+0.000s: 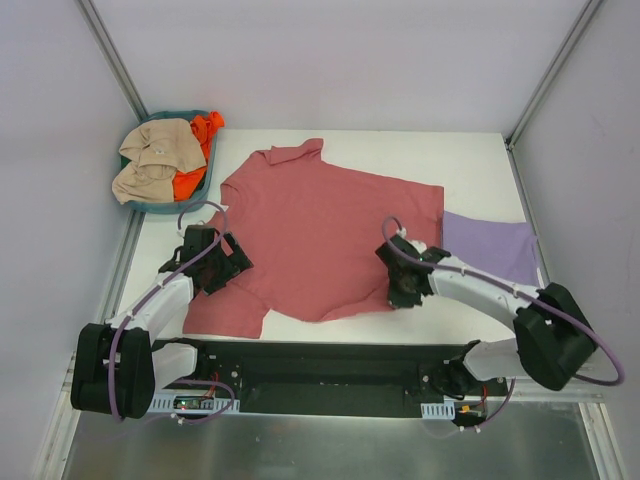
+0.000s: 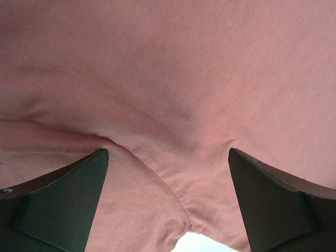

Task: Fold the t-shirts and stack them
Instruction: Flatten out the tshirt

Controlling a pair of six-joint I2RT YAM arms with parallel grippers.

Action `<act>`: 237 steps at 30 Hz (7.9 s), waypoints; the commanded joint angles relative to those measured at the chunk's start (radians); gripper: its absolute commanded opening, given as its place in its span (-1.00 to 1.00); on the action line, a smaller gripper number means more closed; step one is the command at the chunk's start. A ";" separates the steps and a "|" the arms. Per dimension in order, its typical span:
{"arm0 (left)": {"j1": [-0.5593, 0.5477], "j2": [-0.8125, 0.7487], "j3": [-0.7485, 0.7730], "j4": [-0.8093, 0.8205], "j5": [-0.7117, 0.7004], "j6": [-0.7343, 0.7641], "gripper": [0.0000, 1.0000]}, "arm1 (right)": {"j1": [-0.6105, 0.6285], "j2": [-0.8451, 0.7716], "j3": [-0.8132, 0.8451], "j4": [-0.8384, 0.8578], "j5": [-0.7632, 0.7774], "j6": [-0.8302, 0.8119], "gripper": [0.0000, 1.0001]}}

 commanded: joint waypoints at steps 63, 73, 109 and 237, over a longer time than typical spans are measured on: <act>0.008 0.064 0.008 -0.054 -0.017 0.012 0.98 | -0.269 0.151 0.309 -0.148 -0.033 -0.204 0.92; 0.008 0.028 0.003 -0.056 -0.047 -0.027 0.98 | -0.444 0.730 0.862 -0.236 -0.156 -0.328 0.98; -0.007 -0.235 0.083 -0.286 -0.055 -0.113 0.98 | -0.645 0.929 1.600 -0.174 -0.535 -0.466 0.92; 0.071 1.378 1.961 -0.134 0.012 0.383 0.98 | -0.284 0.240 0.244 -0.092 -0.179 -0.472 0.92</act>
